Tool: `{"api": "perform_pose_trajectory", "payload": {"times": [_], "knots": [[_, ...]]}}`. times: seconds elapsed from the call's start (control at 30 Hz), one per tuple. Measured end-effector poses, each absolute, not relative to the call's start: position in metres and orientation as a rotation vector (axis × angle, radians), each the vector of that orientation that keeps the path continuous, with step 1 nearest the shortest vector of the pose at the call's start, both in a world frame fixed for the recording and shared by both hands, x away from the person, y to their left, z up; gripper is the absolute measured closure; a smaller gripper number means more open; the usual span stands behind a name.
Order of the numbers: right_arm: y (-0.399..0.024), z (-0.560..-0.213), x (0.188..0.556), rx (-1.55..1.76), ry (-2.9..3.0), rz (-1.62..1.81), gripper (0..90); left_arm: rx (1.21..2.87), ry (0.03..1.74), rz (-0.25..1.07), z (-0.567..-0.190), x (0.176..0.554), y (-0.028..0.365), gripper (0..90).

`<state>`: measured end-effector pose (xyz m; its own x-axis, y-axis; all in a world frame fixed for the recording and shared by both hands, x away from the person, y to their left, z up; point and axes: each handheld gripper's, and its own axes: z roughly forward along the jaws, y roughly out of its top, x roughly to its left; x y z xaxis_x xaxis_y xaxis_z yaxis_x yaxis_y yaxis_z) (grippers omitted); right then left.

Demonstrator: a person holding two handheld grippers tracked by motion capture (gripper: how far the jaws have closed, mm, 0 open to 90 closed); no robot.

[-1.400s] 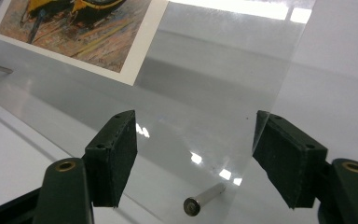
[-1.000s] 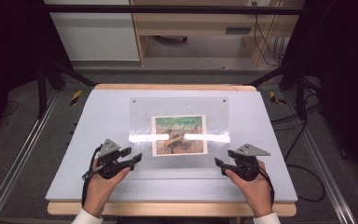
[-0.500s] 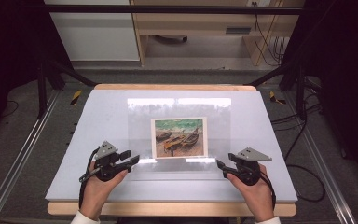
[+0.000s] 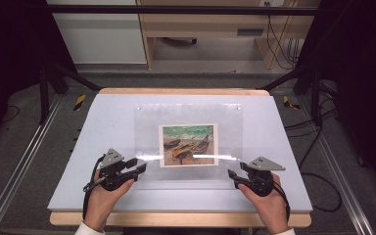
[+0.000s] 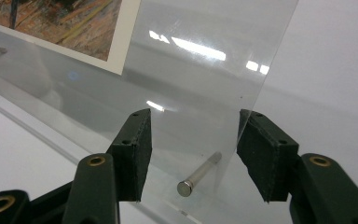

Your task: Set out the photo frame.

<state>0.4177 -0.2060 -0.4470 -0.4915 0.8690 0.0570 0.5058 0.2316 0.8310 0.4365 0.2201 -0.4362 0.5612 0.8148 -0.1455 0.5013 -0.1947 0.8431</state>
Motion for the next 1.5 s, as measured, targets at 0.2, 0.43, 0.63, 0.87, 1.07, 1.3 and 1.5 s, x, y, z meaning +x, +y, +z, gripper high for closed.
{"api": "perform_pose_trajectory", "payload": {"times": [0.2,0.43,0.63,0.87,1.07,1.3,1.5], "knots": [[-0.207,-0.448,0.416,1.258,2.093,1.155,46.3,1.854,1.058,0.427,-0.435,0.438,0.22,55.1],[-0.207,-0.448,0.414,1.243,2.102,1.142,48.0,1.861,1.062,0.447,-0.436,0.441,0.218,55.4],[-0.206,-0.45,0.412,1.236,2.111,1.133,48.9,1.859,1.065,0.45,-0.438,0.441,0.219,56.8],[-0.204,-0.45,0.411,1.221,2.118,1.119,49.0,1.866,1.066,0.454,-0.438,0.438,0.22,58.9],[-0.203,-0.449,0.41,1.238,2.119,1.116,49.2,1.875,1.067,0.456,-0.438,0.436,0.22,60.0],[-0.202,-0.448,0.411,1.223,2.122,1.102,49.0,1.866,1.077,0.451,-0.439,0.435,0.221,60.6],[-0.2,-0.446,0.411,1.215,2.11,1.087,49.4,1.867,1.078,0.456,-0.44,0.432,0.221,61.8]]}}
